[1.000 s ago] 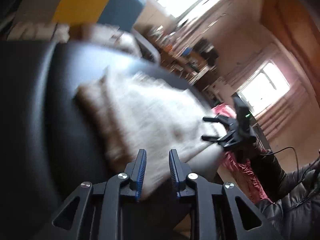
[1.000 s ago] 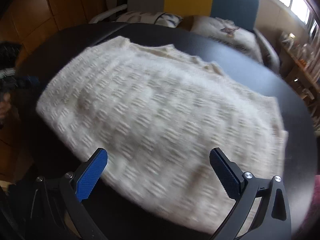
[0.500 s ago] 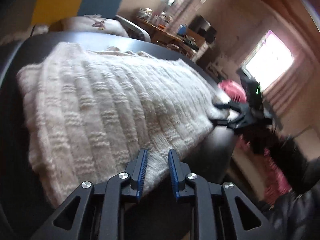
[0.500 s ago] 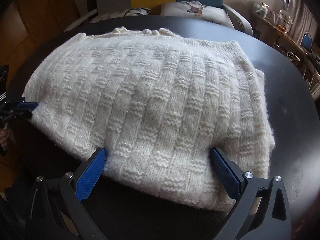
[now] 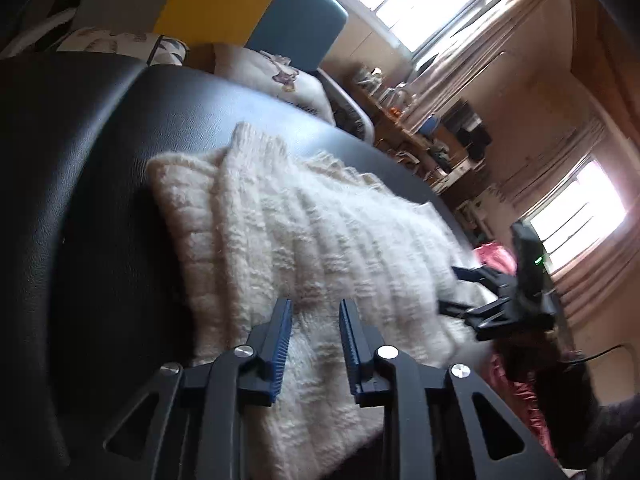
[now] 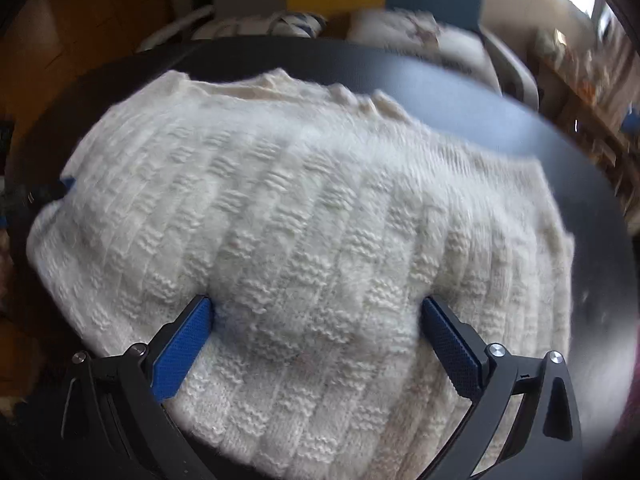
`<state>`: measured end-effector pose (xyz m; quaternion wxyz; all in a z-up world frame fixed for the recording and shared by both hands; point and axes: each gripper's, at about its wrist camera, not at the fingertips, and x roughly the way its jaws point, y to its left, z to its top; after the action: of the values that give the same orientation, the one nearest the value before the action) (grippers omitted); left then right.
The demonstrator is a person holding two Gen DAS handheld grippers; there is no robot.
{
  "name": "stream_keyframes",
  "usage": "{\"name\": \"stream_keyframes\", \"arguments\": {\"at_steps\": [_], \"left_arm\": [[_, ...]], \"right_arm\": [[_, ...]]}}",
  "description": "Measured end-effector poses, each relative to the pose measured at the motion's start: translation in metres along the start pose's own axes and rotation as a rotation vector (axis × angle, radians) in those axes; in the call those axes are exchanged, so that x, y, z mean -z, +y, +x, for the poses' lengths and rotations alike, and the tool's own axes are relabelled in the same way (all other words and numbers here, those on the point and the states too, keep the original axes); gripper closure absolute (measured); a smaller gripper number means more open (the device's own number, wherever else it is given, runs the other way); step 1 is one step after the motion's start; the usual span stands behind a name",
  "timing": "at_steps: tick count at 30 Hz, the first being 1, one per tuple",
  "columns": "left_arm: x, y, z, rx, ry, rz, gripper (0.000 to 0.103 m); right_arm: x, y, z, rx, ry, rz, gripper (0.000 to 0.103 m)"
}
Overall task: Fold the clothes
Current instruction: 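Pinch the cream sweater's folded edge with the left gripper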
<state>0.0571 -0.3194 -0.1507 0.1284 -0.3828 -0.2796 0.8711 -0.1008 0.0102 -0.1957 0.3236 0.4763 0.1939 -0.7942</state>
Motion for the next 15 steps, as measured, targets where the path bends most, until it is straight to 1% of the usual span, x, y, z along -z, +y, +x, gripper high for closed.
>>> {"name": "stream_keyframes", "arguments": {"at_steps": [2,3,6,7,9,11,12,14,15], "left_arm": [[-0.013,-0.001,-0.014,-0.043,-0.033,0.021,0.075],[-0.021,-0.002,-0.018,-0.049,-0.044,0.025,0.075],[-0.04,-0.008,-0.024,0.005,-0.077,0.037,0.074],[-0.046,-0.014,-0.02,0.002,-0.081,0.061,0.074],[-0.056,-0.027,-0.004,-0.029,-0.073,0.121,0.073],[-0.062,-0.035,0.018,-0.05,-0.036,0.151,0.073],[-0.064,-0.039,0.037,-0.097,0.003,0.163,0.073],[-0.064,-0.034,0.068,-0.233,0.096,0.152,0.073],[-0.06,-0.028,0.077,-0.26,0.112,0.132,0.073]], "right_arm": [[-0.005,-0.005,-0.008,-0.017,-0.005,0.018,0.0],[-0.007,-0.007,-0.012,-0.025,-0.009,0.025,0.0],[-0.015,-0.012,-0.026,-0.024,-0.053,0.028,0.0],[-0.019,-0.014,-0.026,-0.019,-0.06,0.032,0.0],[-0.026,-0.02,-0.024,0.004,-0.061,0.051,0.0],[-0.027,-0.031,-0.024,0.024,-0.054,0.082,0.0],[-0.027,-0.035,-0.024,0.028,-0.053,0.095,0.0],[-0.027,-0.047,-0.017,0.037,-0.039,0.119,0.0],[-0.027,-0.053,-0.011,0.051,-0.023,0.129,0.0]]}}
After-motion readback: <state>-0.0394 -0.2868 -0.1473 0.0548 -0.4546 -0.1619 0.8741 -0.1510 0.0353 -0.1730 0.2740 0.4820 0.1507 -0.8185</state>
